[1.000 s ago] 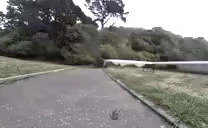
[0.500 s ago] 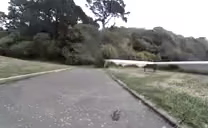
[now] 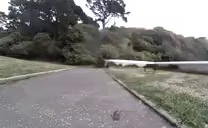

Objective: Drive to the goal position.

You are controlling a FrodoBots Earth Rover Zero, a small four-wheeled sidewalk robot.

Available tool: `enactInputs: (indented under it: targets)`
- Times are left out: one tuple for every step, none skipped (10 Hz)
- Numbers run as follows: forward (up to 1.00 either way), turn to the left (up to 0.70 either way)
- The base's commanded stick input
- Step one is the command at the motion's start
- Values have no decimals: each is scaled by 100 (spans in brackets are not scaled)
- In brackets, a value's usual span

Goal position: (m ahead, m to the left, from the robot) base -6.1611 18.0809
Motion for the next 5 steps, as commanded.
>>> enactInputs:
  targets:
    - [0, 70]
    - [0, 70]
    - [0, 70]
    - [0, 70]
    - [0, 70]
